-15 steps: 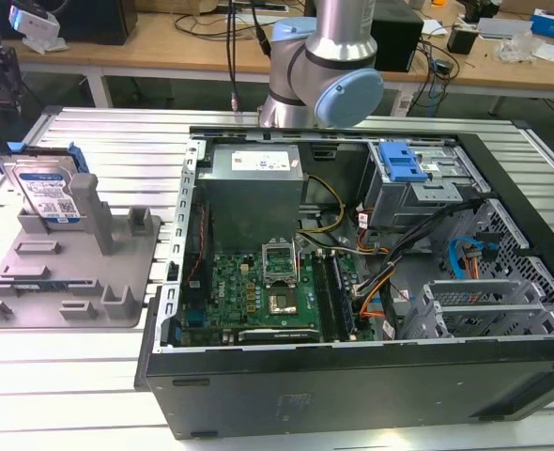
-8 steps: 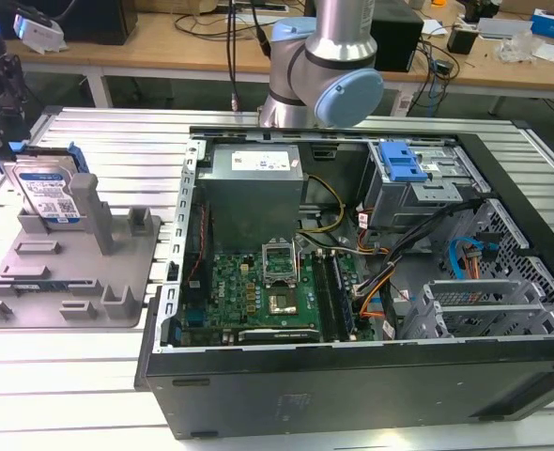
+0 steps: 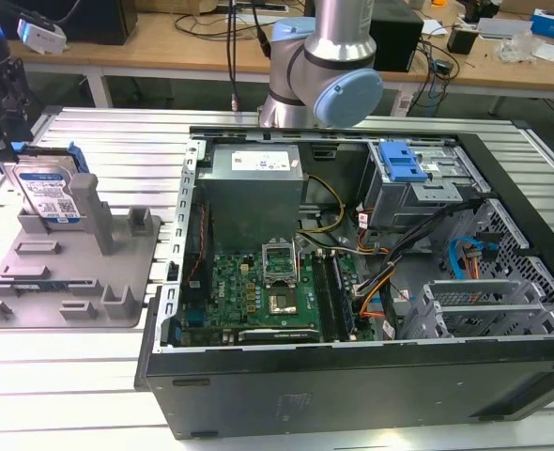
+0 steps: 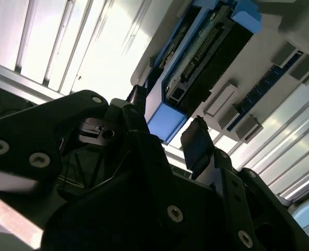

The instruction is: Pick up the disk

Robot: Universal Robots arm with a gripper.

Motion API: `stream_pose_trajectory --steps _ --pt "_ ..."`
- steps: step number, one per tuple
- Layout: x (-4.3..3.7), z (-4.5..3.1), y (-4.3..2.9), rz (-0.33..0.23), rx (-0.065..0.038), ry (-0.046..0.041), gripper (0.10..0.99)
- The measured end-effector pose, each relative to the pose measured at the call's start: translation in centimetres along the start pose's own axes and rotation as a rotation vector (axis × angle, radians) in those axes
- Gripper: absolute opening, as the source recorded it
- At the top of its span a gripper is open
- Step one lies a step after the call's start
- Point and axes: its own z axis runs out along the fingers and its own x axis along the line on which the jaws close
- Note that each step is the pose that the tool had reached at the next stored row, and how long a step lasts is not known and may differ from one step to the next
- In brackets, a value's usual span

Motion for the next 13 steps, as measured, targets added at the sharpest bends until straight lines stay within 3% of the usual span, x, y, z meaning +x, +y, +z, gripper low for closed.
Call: stream_pose_trajectory --steps 13 --pt "0.05 0.82 0.1 -0.001 0.0 0.0002 0.541"
